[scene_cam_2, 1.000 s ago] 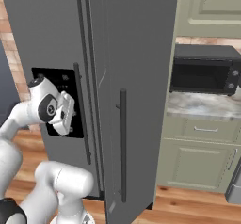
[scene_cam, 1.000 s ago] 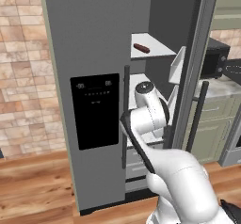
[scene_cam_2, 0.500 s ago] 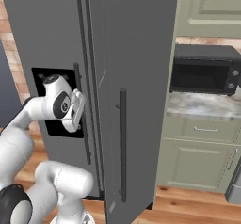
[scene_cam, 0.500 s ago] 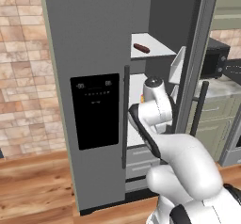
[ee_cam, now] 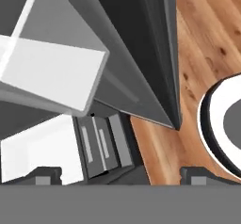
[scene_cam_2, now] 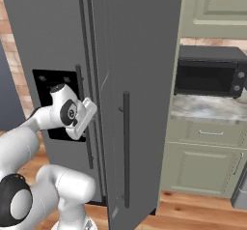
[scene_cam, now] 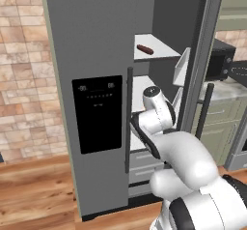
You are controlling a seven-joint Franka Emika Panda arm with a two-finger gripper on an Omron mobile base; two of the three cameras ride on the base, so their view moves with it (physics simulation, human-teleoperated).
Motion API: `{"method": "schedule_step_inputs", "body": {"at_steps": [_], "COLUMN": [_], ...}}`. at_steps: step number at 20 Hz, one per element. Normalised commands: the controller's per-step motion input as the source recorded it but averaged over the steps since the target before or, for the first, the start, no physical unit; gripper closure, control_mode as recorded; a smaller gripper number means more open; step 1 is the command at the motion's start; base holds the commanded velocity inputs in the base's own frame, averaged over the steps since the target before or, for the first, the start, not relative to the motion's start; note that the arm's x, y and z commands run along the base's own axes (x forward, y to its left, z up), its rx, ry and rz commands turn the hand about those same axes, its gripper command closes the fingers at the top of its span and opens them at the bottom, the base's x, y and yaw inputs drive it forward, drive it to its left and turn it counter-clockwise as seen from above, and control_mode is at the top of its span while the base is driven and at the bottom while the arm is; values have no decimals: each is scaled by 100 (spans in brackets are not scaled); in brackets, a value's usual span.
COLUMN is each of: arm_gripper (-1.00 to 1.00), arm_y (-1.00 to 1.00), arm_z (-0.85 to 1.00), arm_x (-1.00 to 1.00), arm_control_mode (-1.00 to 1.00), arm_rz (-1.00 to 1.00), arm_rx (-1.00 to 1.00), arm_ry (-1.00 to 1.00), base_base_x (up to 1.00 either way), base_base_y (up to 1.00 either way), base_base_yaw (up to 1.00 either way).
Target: Retrieve the sausage and cheese from the fridge and place them on the cutting board on the counter.
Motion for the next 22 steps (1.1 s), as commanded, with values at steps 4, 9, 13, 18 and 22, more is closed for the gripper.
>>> {"method": "schedule_step_inputs", "body": {"at_steps": [4, 9, 13, 18, 22], "arm_gripper": [-100, -100, -100, -100, -100], "arm_y": [-8, -20, -17, -27, -32], "arm_z": [-23, -21, -13, -14, -8], "arm_x": [10, 4, 8, 0, -15], "arm_control_mode": [-100, -100, -100, -100, -100], "arm_rz": [-26, -20, -15, -9, -5], "arm_rx": [7, 3, 4, 3, 3], "arm_ry": [-2, -8, -8, -7, -9], "base_base_x": [0, 0, 0, 0, 0], "base_base_y": [0, 0, 0, 0, 0], "base_base_yaw": [0, 0, 0, 0, 0]}}
